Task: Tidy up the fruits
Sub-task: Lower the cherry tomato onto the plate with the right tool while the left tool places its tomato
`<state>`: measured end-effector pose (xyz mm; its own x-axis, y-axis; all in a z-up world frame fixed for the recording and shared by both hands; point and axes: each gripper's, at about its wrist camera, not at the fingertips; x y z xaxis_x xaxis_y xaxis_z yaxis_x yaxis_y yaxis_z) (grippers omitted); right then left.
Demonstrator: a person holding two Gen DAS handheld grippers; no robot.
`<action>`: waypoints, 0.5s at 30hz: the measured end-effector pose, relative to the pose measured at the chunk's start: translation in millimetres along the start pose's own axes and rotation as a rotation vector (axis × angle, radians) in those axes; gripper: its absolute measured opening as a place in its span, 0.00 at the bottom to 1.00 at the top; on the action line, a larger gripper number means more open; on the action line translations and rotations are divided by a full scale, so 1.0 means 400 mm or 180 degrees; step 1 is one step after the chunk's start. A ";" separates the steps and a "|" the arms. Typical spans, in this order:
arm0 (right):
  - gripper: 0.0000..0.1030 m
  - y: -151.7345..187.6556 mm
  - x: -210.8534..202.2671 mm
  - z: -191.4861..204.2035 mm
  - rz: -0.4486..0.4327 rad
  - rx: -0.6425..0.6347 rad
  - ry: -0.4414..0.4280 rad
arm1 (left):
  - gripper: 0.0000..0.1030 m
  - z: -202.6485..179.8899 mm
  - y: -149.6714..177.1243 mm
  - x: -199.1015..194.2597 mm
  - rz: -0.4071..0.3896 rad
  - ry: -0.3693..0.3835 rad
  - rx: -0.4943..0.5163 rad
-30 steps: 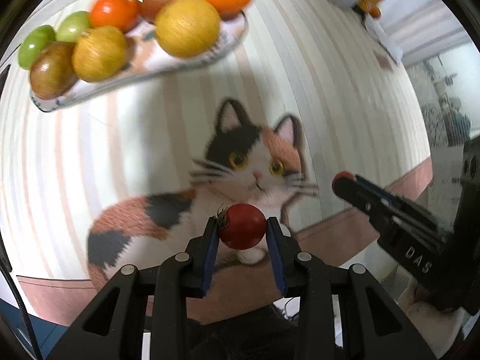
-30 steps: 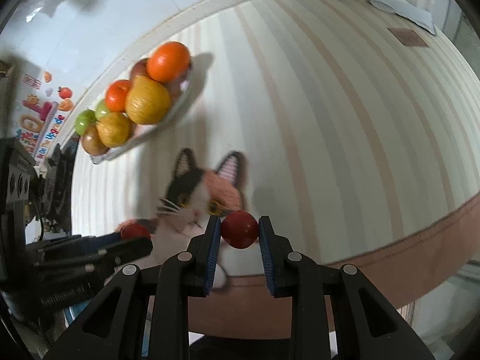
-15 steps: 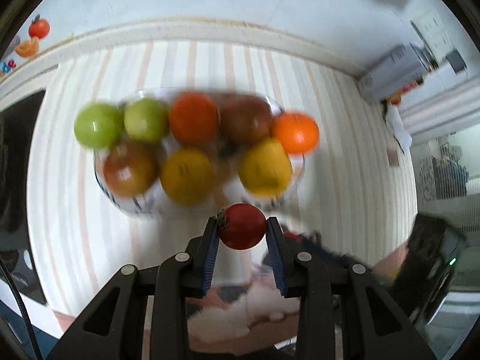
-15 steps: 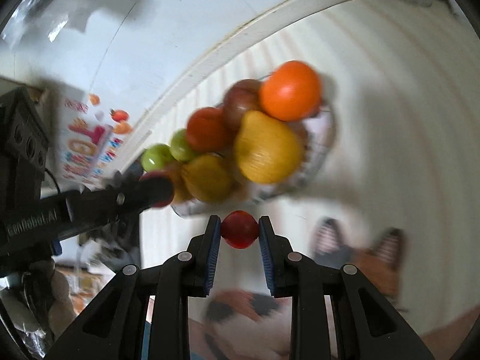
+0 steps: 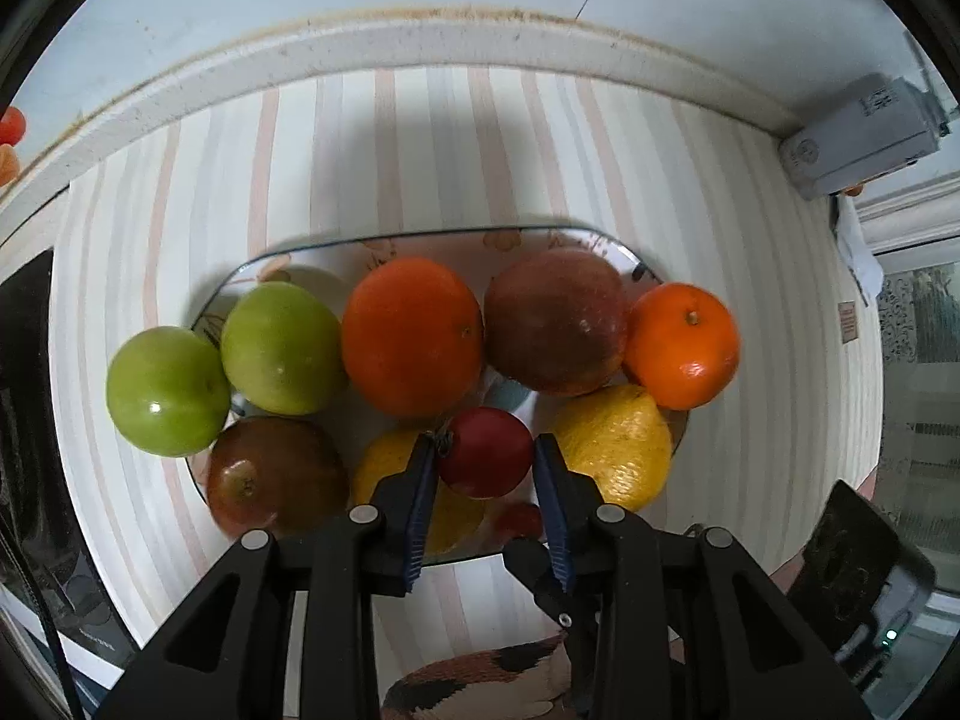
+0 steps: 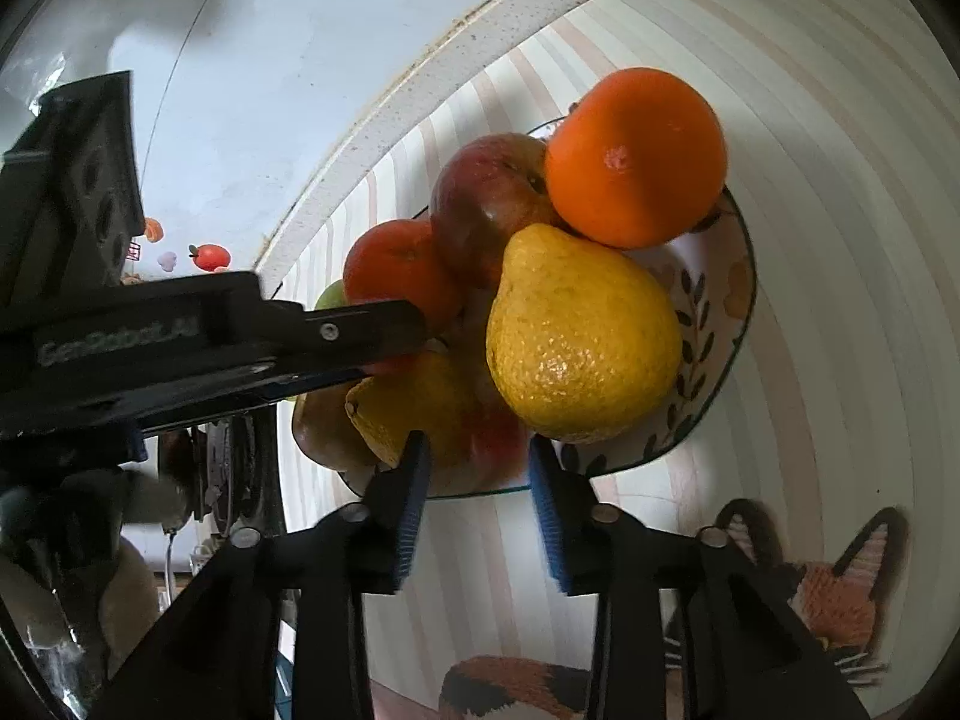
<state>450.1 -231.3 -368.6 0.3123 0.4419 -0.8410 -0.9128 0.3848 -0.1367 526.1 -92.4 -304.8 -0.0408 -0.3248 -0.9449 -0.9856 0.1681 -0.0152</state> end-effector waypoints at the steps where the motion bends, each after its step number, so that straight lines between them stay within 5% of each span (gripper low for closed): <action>1: 0.47 0.003 -0.004 0.001 0.0001 -0.0018 0.0021 | 0.32 0.001 -0.001 0.002 -0.0001 0.0008 -0.0019; 7: 0.61 0.014 -0.051 -0.008 -0.0030 -0.0034 0.0148 | 0.50 0.007 0.006 -0.032 -0.0098 0.0041 -0.0080; 8: 0.70 0.014 -0.060 -0.007 -0.0040 -0.0056 0.0207 | 0.54 0.010 0.012 -0.042 -0.0130 0.0038 -0.0080; 15: 0.92 0.007 -0.152 0.026 -0.0271 -0.0486 0.1027 | 0.86 0.045 0.098 -0.098 -0.0384 -0.0226 -0.0131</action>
Point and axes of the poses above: each gripper's, at about its wrist camera, not at the fingertips, and x roughly the way its jaws point, z to its left, y to its underside, and after that the axes turned 8 degrees about y, right-handed
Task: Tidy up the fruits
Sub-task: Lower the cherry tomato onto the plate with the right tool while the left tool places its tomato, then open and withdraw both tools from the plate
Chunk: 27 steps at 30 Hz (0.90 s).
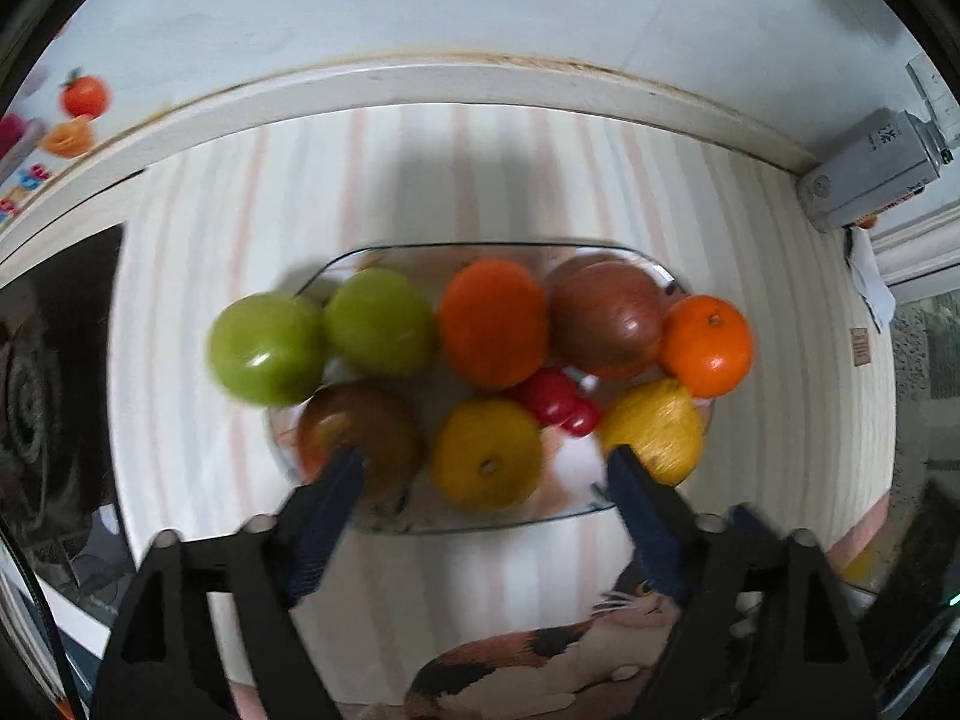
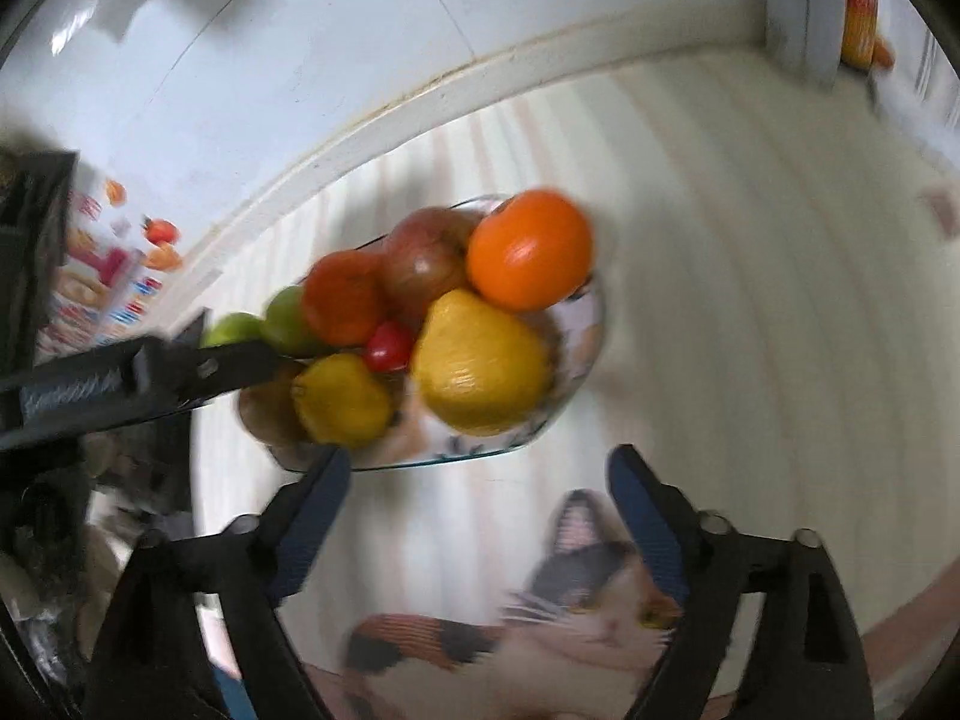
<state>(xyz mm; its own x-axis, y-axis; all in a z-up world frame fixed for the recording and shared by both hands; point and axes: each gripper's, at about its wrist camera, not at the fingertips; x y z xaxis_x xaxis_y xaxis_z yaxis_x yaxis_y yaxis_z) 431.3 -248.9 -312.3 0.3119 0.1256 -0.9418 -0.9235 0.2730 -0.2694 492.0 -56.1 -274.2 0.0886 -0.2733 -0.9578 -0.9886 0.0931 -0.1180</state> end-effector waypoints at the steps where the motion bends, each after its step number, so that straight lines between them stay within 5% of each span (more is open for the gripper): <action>1: 0.92 -0.002 -0.015 0.006 -0.0050 -0.0092 0.0141 | 0.88 0.010 0.014 -0.008 -0.0039 -0.0048 -0.0030; 7: 0.92 -0.002 -0.084 0.024 -0.0270 -0.0364 0.0502 | 0.96 0.046 0.104 -0.060 -0.0291 -0.0225 -0.0162; 14: 0.92 0.036 -0.196 0.052 -0.0459 -0.0451 0.0560 | 0.96 0.041 0.187 -0.142 -0.0561 -0.0270 -0.0165; 27: 0.92 0.281 -0.508 0.098 -0.0926 -0.0519 0.0533 | 0.96 -0.004 0.439 -0.411 -0.1292 -0.0327 0.0055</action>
Point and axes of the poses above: each gripper's, at about its wrist camera, not at the fingertips, and x roughly the way its jaws point, z to its left, y to its underside, and after that the axes turned 8 degrees about y, right-handed
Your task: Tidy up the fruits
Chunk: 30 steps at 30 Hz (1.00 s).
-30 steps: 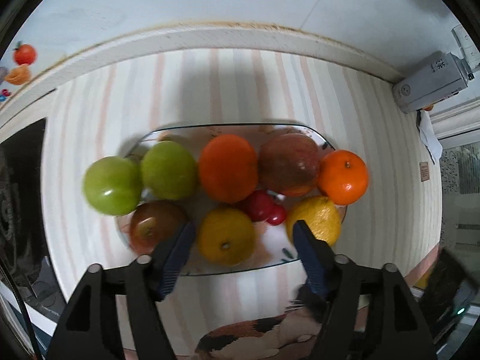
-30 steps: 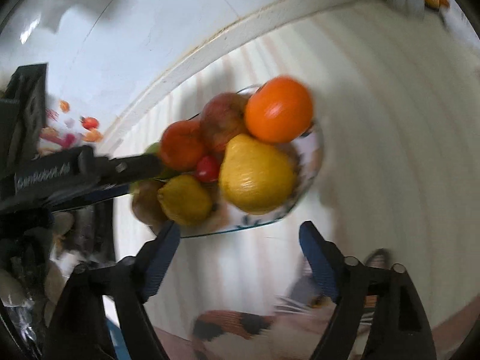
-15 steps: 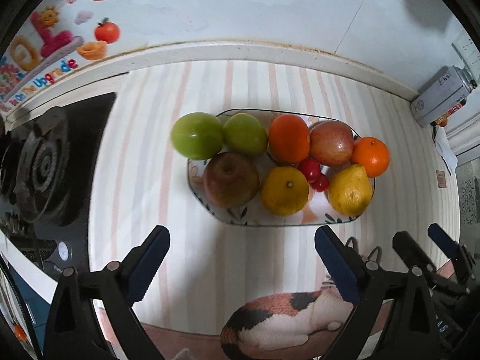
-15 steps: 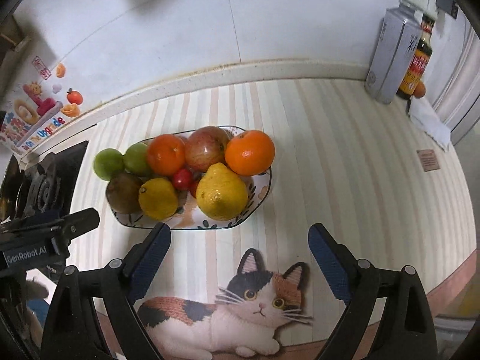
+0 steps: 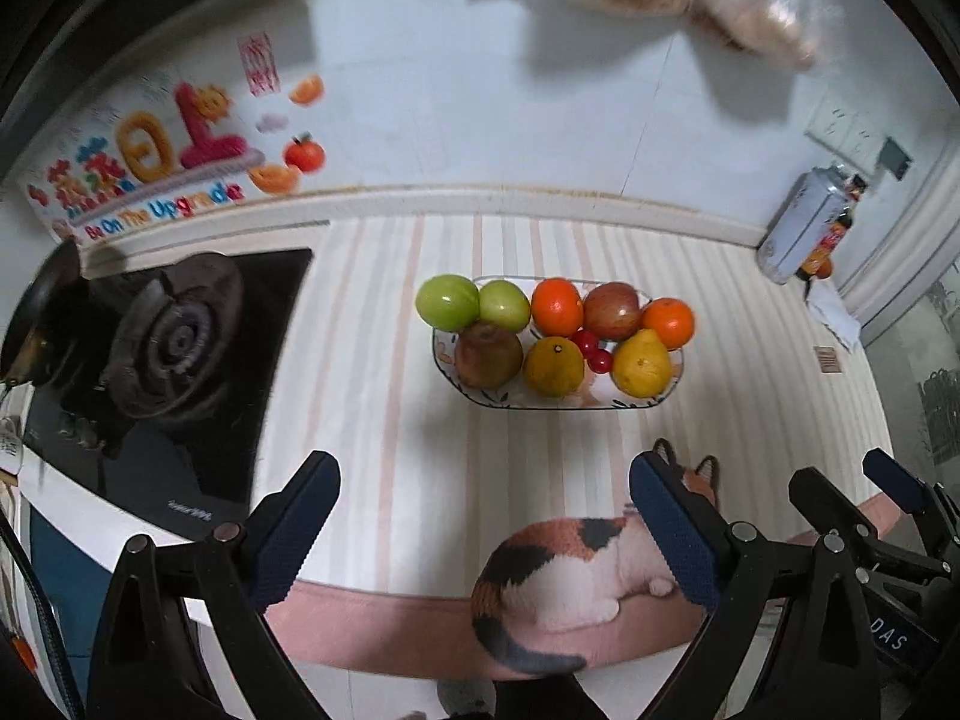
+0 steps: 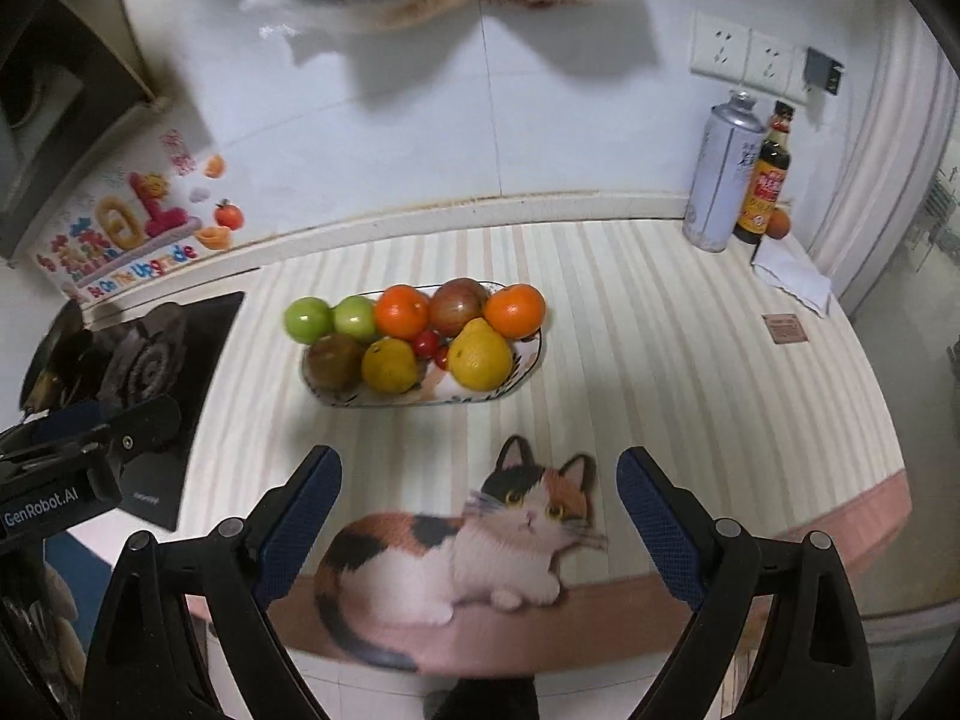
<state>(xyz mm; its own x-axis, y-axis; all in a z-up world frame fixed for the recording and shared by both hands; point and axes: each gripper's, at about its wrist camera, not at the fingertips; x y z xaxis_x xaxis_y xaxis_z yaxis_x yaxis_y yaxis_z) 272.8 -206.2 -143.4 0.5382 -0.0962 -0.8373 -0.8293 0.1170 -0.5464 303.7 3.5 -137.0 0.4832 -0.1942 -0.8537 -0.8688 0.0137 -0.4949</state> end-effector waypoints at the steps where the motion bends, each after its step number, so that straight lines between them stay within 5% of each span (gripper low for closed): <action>1: 0.93 0.012 -0.024 0.001 -0.0026 0.0005 0.0003 | 0.96 -0.001 0.012 -0.028 -0.0049 0.0002 0.0014; 19: 0.97 0.276 -0.469 0.045 -0.0533 -0.0040 -0.0015 | 0.96 0.009 0.289 -0.407 -0.0560 0.0020 0.0126; 30: 0.97 0.334 -0.603 0.017 -0.0730 -0.0121 -0.0098 | 0.96 -0.021 0.382 -0.528 -0.0825 -0.0037 0.0087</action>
Point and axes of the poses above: each gripper's, at about its wrist camera, not at the fingertips, and x roughly the way its jaws point, z to its left, y to its underside, and after that the axes turned 8 degrees about y, right-handed
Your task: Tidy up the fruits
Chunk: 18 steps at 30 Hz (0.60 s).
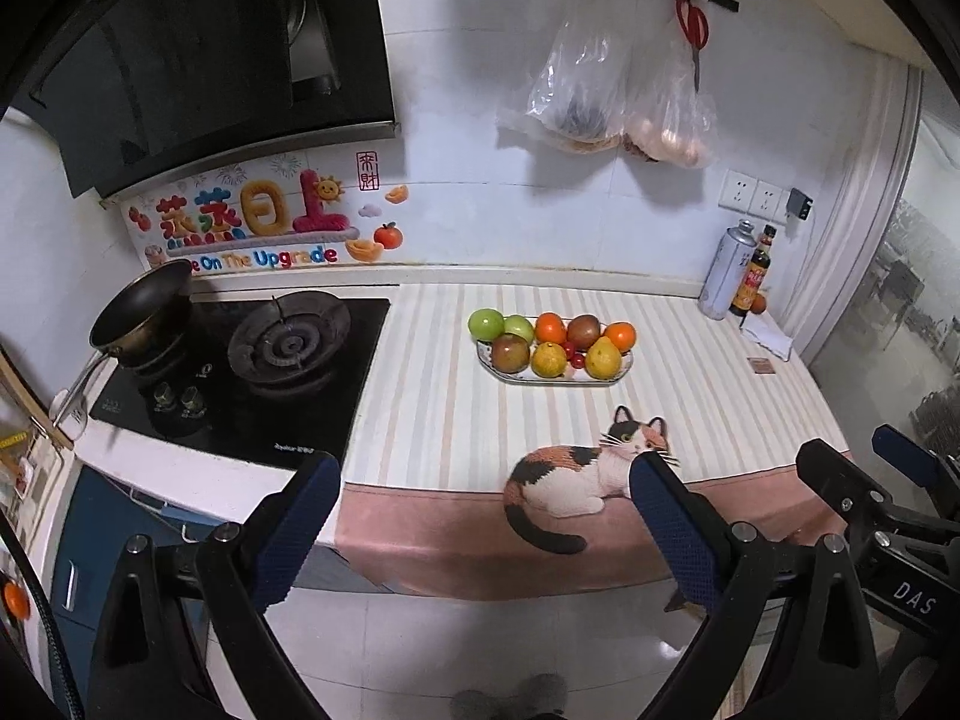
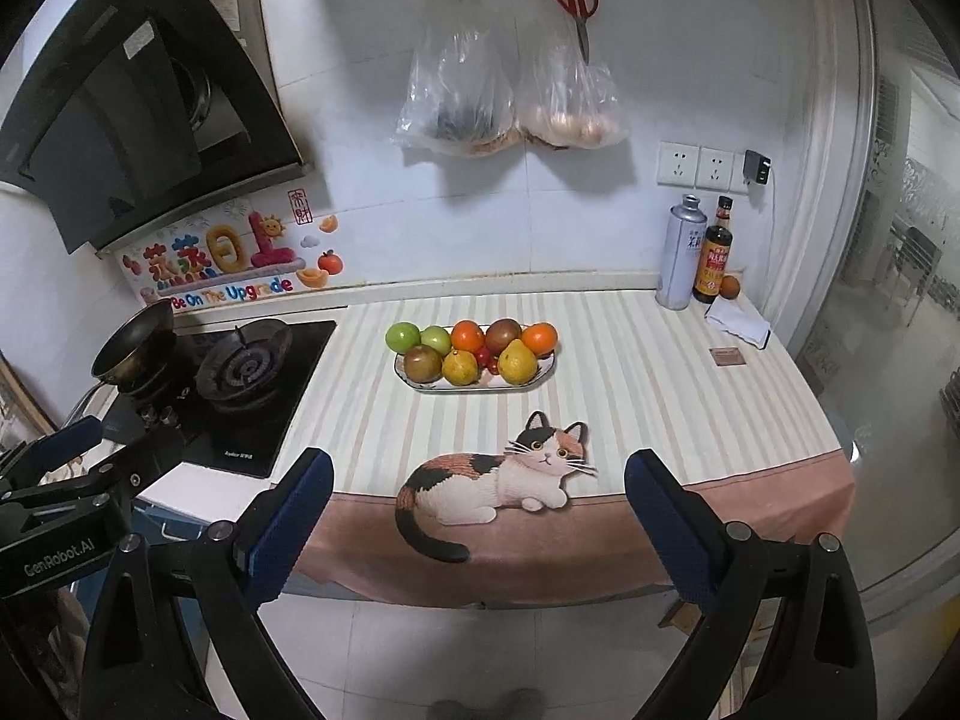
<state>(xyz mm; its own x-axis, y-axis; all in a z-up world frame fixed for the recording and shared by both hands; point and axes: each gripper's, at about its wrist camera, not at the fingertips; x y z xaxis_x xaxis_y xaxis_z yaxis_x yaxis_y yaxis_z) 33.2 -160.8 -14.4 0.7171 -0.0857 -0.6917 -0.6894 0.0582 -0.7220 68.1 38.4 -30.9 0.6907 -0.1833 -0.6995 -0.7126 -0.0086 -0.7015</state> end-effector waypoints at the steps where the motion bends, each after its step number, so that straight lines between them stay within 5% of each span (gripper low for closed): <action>1: 0.97 0.000 -0.005 -0.004 -0.0005 -0.0005 -0.0003 | 0.96 -0.006 0.004 -0.008 -0.0015 -0.0013 0.0008; 18: 0.97 -0.003 -0.023 -0.065 0.0008 0.0011 -0.0074 | 0.96 -0.051 0.026 -0.015 -0.0028 -0.0063 0.0014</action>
<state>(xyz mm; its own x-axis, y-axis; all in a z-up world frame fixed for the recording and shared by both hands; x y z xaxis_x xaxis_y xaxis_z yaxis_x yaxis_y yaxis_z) 24.8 -185.8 -6.7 0.7177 -0.0624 -0.6936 -0.6908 0.0619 -0.7204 54.0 19.5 -31.1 0.6992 -0.1637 -0.6959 -0.7061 -0.0058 -0.7081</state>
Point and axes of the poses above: each gripper's, at about its wrist camera, not at the fingertips, and x roughly the way its jaws point, z to its left, y to its underside, and after that the axes turned 8 degrees about y, right-handed
